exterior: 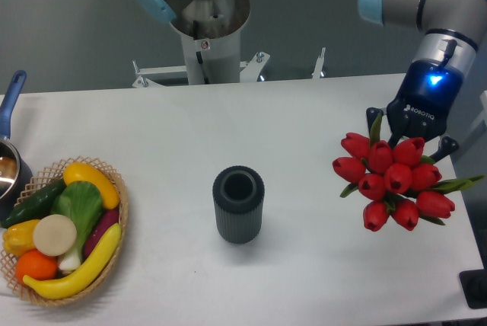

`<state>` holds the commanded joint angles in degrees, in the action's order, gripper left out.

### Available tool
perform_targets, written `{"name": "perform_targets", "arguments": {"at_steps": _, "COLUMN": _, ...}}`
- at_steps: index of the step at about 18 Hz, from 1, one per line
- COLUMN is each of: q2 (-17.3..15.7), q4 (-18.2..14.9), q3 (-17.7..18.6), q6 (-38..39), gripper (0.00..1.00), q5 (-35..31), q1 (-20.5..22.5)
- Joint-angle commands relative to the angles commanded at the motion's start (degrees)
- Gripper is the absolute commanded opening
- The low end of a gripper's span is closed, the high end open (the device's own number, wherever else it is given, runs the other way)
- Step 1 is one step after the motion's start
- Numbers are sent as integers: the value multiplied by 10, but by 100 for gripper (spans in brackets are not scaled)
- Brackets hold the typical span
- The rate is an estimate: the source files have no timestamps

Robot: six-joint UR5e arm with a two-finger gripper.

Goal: Insert the flowers into the vase
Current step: 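Hold the red tulip bunch in the gripper and lift it slightly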

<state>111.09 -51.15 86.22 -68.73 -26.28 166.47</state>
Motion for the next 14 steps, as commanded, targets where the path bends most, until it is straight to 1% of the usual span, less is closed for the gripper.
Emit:
{"name": "perform_targets", "arguments": {"at_steps": 2, "q2": 2, "q4": 14, "q3": 4, "q6": 0, "gripper": 27, "q5": -1, "q1": -2}}
{"name": "perform_targets", "arguments": {"at_steps": 10, "q2": 3, "q4": 16, "q3": 4, "q6": 1, "gripper": 27, "q5": -1, "q1": -4}}
{"name": "perform_targets", "arguments": {"at_steps": 14, "q2": 9, "q4": 18, "q3": 3, "q6": 1, "gripper": 27, "q5": -1, "q1": -16}}
